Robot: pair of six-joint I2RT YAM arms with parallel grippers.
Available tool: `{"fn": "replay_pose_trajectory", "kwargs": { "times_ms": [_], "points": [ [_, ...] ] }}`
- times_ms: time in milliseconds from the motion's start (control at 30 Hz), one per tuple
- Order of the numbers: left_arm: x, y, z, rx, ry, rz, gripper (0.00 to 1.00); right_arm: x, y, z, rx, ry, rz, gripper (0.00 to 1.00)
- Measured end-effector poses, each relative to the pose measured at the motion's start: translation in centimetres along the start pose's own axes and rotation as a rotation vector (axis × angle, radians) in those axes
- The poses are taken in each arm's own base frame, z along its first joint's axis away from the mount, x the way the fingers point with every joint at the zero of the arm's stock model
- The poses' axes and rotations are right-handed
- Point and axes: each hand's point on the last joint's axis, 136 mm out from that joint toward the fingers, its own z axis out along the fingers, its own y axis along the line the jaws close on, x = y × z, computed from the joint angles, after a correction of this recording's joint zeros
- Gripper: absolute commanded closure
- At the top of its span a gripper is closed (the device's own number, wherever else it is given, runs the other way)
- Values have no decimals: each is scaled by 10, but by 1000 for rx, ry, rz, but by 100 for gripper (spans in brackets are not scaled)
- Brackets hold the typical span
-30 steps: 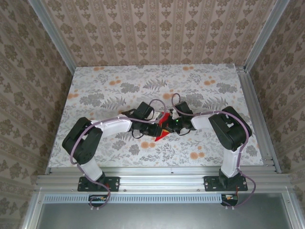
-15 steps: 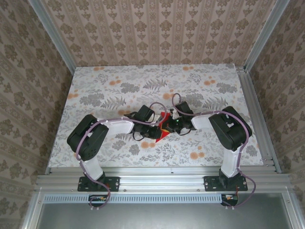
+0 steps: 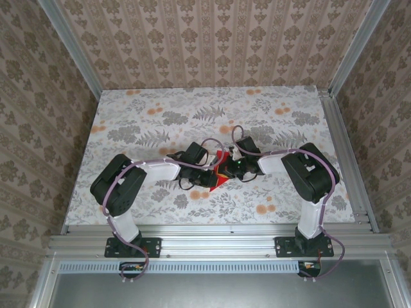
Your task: Fold a paper plane with a square sheet of paper (pick it up from the middle)
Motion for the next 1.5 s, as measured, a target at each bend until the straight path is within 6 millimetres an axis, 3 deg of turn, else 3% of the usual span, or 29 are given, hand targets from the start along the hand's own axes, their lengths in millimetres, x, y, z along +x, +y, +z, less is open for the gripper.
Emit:
{"fn": "replay_pose_trajectory", "kwargs": {
  "times_ms": [1067, 1500],
  "points": [
    [6, 9, 3, -14, -14, 45, 89, -2, 0, -7, -19, 2, 44, 91],
    [5, 9, 3, -16, -41, 65, 89, 25, 13, -9, -39, 31, 109, 94]
  ]
}}
